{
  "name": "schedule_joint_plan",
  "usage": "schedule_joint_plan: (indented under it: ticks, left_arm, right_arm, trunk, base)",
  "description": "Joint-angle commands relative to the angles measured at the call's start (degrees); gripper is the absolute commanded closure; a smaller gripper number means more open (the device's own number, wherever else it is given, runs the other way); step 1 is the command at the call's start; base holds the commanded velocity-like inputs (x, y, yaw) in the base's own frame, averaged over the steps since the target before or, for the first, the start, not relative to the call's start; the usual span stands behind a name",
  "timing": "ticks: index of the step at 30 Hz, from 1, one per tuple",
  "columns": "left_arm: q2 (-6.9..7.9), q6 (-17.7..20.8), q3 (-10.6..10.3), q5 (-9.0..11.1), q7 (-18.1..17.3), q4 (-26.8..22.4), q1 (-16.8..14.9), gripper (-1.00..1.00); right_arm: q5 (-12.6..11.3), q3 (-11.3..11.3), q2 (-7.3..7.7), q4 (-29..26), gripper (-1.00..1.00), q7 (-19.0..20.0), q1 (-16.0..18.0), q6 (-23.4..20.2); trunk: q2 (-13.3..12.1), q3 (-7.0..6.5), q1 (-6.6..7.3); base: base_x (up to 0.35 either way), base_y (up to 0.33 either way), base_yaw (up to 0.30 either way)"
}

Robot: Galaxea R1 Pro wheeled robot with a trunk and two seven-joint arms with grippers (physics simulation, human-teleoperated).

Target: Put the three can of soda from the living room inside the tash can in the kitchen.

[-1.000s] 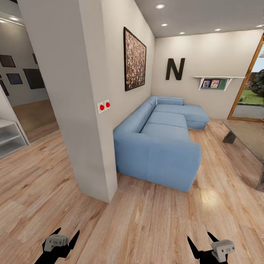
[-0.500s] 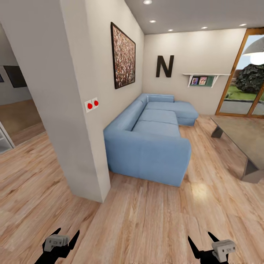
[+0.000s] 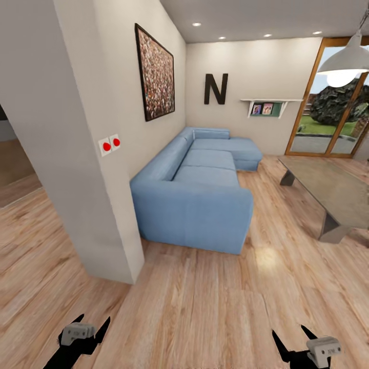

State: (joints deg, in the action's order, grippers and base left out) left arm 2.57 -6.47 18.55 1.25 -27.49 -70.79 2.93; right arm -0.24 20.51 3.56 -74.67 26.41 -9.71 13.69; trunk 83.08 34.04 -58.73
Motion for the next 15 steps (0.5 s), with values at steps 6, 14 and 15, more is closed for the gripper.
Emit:
schedule_joint_plan:
  ticks: [6,14,15]
  left_arm:
    - [0.05,2.1,0.0,-0.1,0.0,-2.8,-1.7,-1.00]
    - [-0.16,3.7,-0.3,-0.5,0.8,-0.7,-4.1,-1.00]
    - [-0.15,3.7,-0.4,-0.5,1.2,0.0,-4.1,-1.00]
  right_arm:
    - [0.0,1.2,0.62,-2.7,-1.00,1.0,0.2,-0.1]
    - [-0.1,9.0,1.31,-4.3,-1.00,3.1,0.6,-3.8]
    - [-0.1,9.4,1.34,-4.1,-1.00,3.3,0.7,-4.0]
  trunk:
    - [0.0,0.40,0.00]
    - [0.0,0.94,0.00]
    - [0.0,1.01,0.00]
  base:
    - [0.000,0.000,-0.177]
    - [0.000,0.000,-0.167]
    - [0.000,0.000,-0.165]
